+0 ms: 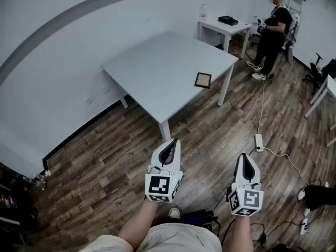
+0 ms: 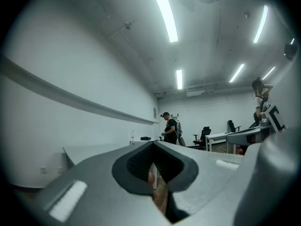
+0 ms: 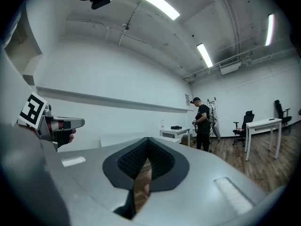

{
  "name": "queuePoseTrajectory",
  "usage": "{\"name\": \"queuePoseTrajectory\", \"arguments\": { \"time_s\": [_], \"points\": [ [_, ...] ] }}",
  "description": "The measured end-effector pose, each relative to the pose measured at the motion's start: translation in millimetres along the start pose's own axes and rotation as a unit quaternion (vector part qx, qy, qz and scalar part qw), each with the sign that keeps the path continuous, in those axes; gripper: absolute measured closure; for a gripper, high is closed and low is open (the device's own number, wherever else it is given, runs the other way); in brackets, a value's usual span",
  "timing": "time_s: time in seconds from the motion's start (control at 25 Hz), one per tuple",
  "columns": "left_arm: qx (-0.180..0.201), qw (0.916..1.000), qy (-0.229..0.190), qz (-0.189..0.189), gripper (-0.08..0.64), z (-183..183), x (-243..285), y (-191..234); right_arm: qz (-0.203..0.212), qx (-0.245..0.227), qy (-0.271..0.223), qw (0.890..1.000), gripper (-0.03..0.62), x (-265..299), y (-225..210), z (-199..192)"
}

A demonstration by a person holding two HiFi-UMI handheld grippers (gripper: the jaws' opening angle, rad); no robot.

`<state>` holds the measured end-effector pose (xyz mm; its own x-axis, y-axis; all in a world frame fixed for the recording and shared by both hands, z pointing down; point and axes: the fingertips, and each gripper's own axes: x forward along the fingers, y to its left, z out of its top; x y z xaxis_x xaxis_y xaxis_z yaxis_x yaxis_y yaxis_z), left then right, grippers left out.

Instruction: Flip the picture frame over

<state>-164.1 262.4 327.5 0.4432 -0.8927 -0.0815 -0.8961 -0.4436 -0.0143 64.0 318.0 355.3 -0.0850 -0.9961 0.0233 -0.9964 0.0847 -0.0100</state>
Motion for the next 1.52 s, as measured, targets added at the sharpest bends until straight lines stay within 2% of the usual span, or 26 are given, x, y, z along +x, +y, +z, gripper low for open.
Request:
{"name": "queuePoseTrajectory", "arguments": {
  "time_s": [0.6, 1.04, 1.52],
  "points": [
    [0.0, 1.0, 0.004, 0.0, 0.56, -6.5, 6.8, -7.0, 0.005, 0.004, -0.006, 1.0, 0.569, 5.9, -5.6, 0.9],
    [0.007, 1.0, 0.004, 0.006, 0.56, -4.4, 15.9, -48.5, 0.022, 0.032, -0.009, 0.999, 0.568, 0.5, -42.3, -5.0],
    [0.005, 0.9999, 0.007, 0.012, 0.56, -9.6, 25.0, -83.6, 0.04, 0.038, -0.003, 0.998, 0.568, 1.0, -72.3, -13.9]
  ]
}}
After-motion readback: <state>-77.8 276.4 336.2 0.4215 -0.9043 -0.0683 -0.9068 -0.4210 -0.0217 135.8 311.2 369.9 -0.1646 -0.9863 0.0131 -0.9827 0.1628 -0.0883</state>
